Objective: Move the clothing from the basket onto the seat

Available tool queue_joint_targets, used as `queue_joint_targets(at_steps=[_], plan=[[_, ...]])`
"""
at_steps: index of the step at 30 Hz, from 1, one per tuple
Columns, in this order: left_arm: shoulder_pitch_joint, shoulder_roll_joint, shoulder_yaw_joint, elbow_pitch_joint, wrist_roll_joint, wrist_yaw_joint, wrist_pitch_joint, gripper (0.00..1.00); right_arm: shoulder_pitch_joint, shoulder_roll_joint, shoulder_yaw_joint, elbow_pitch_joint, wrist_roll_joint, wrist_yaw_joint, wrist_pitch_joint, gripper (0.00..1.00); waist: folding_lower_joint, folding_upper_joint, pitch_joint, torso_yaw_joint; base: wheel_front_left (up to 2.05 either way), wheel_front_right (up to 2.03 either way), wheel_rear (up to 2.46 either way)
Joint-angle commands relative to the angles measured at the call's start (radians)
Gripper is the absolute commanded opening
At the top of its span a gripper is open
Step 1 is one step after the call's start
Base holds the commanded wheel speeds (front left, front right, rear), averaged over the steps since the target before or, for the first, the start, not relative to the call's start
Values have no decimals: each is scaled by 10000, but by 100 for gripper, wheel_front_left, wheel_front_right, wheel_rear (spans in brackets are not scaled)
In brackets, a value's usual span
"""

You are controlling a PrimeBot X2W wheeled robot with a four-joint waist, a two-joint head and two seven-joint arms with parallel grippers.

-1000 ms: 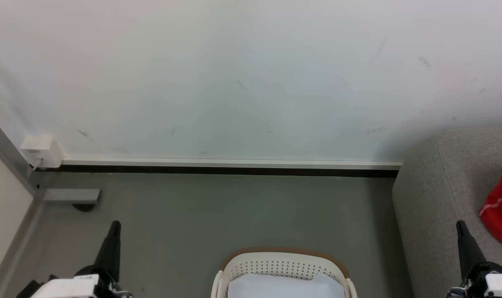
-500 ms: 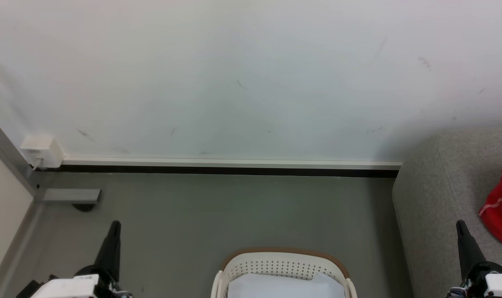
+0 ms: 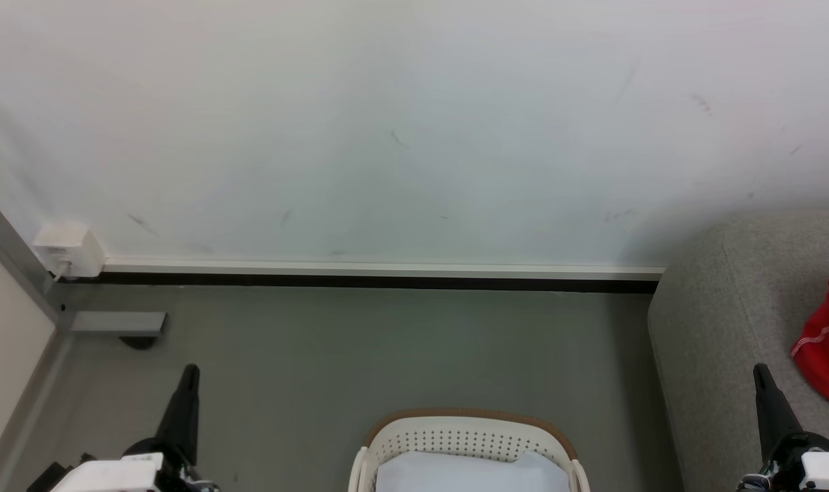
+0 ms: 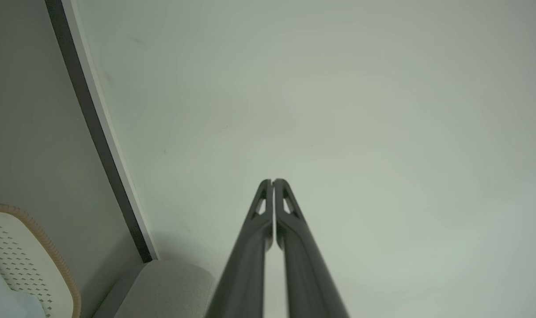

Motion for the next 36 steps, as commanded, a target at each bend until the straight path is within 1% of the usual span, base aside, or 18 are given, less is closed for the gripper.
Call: queue_joint_targets(at_steps=[1, 36], plan=[[-76, 73, 24, -27, -136, -67, 41, 0, -116, -1, -35, -41, 19, -24, 28, 0, 0, -1, 0, 0, 0, 0, 0], [-75, 73, 22, -28, -138, -60, 40, 0, -116, -3, -32, -42, 21, -24, 26, 0, 0, -1, 0, 0, 0, 0, 0]])
